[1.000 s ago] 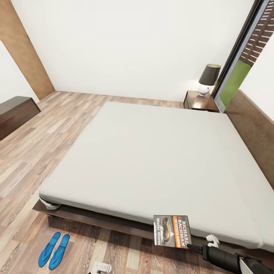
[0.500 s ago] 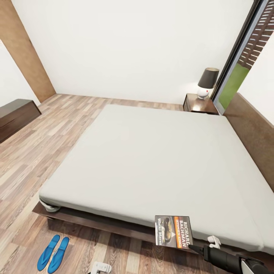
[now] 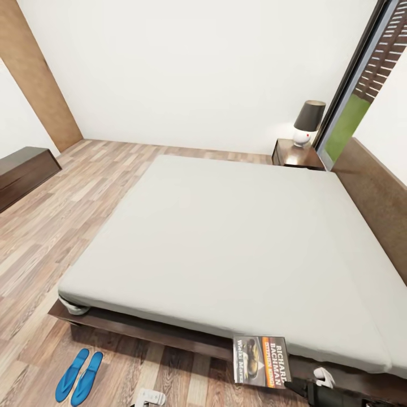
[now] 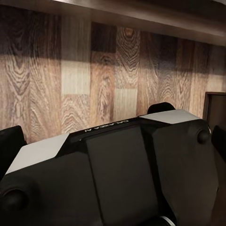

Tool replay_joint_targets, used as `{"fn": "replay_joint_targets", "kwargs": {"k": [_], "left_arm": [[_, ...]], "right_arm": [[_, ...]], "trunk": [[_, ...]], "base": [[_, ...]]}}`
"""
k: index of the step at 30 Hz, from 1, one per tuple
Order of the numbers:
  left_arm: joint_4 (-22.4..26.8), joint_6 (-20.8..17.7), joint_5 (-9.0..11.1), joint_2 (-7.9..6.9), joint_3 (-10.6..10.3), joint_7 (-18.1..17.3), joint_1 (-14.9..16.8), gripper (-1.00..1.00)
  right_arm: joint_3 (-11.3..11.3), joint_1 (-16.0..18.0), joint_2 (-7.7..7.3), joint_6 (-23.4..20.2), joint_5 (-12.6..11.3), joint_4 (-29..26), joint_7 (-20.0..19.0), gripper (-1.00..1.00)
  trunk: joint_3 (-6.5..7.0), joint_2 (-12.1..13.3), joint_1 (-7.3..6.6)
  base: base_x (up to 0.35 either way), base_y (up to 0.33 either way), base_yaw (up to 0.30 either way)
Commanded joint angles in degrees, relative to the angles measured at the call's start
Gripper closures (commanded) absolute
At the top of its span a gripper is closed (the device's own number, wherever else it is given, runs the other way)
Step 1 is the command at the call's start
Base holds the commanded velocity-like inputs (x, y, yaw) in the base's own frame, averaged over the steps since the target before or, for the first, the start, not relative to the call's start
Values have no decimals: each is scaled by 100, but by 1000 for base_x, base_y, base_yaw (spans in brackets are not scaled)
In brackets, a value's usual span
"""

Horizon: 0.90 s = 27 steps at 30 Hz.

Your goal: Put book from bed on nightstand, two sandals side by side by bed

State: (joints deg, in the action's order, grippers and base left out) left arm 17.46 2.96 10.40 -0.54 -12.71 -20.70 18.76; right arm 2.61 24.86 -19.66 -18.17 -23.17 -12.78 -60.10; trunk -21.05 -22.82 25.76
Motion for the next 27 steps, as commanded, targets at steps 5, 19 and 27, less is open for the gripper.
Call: {"fn": "replay_joint_targets", "kwargs": {"k": [5, 19, 27], "left_arm": [[-5, 20, 52, 0, -55, -4, 5, -100], [-5, 20, 58, 37, -69, -4, 5, -100], [-5, 20, 58, 53, -65, -4, 5, -100]], "right_arm": [[12, 4, -3, -39, -61, 178, 12, 100], [15, -8, -11, 712, -56, 284, 8, 100], [12, -8, -6, 769, -56, 290, 35, 100]], "trunk": [[-12, -10, 3], [48, -10, 3], [120, -10, 3]], "base": [[0, 0, 4], [0, 0, -10], [0, 0, 0]]}}
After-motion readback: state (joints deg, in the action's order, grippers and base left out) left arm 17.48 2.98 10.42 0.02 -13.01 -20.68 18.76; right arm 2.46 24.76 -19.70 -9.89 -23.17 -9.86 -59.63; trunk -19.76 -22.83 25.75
